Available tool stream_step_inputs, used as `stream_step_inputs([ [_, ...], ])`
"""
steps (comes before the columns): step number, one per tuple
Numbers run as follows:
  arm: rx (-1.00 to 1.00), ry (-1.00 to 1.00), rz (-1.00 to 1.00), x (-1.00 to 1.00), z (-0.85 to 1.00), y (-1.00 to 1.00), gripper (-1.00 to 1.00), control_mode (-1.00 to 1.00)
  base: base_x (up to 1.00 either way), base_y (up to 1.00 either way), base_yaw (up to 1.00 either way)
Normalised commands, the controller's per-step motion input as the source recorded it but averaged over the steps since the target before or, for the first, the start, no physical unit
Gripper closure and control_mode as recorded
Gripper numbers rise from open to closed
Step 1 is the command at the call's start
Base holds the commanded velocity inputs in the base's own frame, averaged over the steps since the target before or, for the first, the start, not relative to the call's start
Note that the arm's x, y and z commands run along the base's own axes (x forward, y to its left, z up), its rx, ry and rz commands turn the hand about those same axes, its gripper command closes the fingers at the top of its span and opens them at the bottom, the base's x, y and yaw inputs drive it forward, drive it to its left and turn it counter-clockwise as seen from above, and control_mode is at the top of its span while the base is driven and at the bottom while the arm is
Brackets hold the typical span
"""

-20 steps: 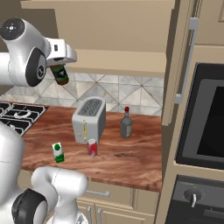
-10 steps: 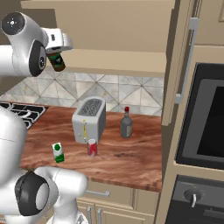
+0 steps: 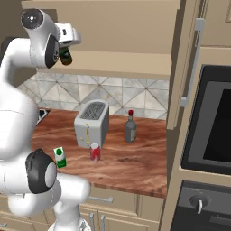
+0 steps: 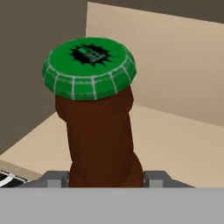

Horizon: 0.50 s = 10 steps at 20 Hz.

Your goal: Sort all alcoholic drinks to one cabinet, and non-alcoholic drinks to the other.

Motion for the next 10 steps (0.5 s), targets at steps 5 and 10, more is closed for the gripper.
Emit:
stream_step_inputs([
  [5, 0.00, 0.00, 0.04, 0.64, -0.20, 0.06, 1.00, -1.00, 0.00, 0.00, 0.00],
  [10, 0.00, 0.01, 0.01, 0.59, -0.24, 0.15, 1.00, -1.00, 0.00, 0.00, 0.00],
])
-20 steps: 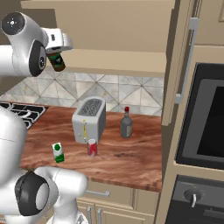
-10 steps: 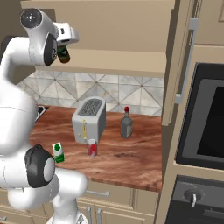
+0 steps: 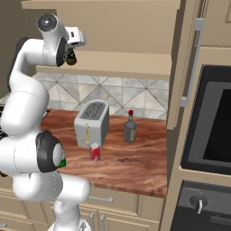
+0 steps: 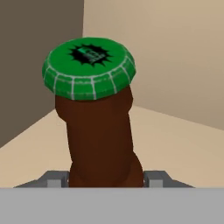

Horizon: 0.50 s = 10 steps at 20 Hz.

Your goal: Sort all alcoholic drinks to one cabinet, and non-alcoholic drinks to the other.

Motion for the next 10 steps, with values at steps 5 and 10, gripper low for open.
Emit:
stream_step_inputs([
  [5, 0.00, 0.01, 0.00, 0.57, -0.14, 0.07, 1.00, -1.00, 0.00, 0.00, 0.00],
  [10, 0.00, 0.01, -0.01, 0.49, -0.09, 0.00, 1.00, -1.00, 0.00, 0.00, 0.00],
])
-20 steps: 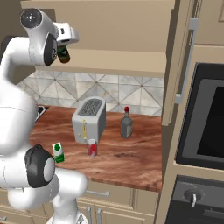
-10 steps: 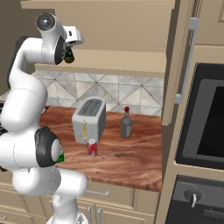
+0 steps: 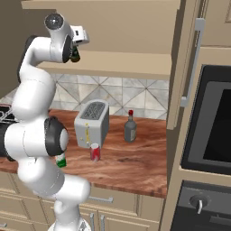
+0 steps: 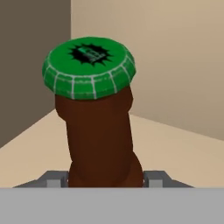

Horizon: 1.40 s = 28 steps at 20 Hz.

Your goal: Sort all alcoholic drinks to one cabinet, and non-alcoholic drinks to the other.

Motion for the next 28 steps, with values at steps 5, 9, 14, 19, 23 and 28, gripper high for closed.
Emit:
stream_step_inputs([
  [5, 0.00, 0.07, -0.05, 0.35, -0.28, 0.00, 1.00, -1.00, 0.00, 0.00, 0.00],
  [9, 0.00, 0.04, -0.04, 0.10, -0.38, 0.00, -1.00, -1.00, 0.00, 0.00, 0.00],
  [14, 0.00, 0.00, -0.05, 0.00, -0.16, -0.03, -1.00, -1.00, 0.00, 0.00, 0.00],
  [19, 0.00, 0.00, -0.08, 0.05, -0.06, -0.07, -1.00, -1.00, 0.00, 0.00, 0.00],
  [23, 0.00, 0.00, -0.08, 0.03, 0.00, -0.11, -1.00, -1.00, 0.00, 0.00, 0.00],
  [28, 0.01, -0.04, -0.05, -0.43, 0.00, -0.05, -1.00, -1.00, 0.00, 0.00, 0.00],
])
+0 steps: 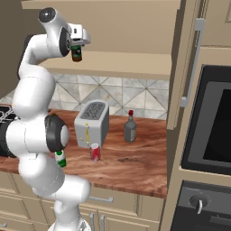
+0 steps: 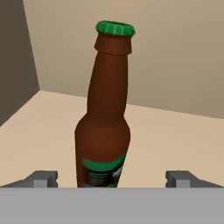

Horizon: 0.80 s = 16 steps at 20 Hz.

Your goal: Sort all alcoholic drinks to one cabinet, and non-alcoholic drinks to the other.

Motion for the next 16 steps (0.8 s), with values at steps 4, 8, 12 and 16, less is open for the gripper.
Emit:
stream_step_inputs([
  [4, 0.05, -0.01, -0.06, -1.00, -0.03, -0.03, -1.00, -1.00, 0.00, 0.00, 0.00],
  [8, 0.06, 0.00, -0.09, -1.00, -0.19, -0.29, -1.00, -1.00, 0.00, 0.00, 0.00],
  [12, 0.08, 0.02, -0.16, -1.00, -0.32, -0.75, -1.00, -1.00, 0.00, 0.00, 0.00],
  [16, 0.04, 0.07, -0.20, -0.97, -0.40, -0.89, -1.00, -1.00, 0.00, 0.00, 0.00],
])
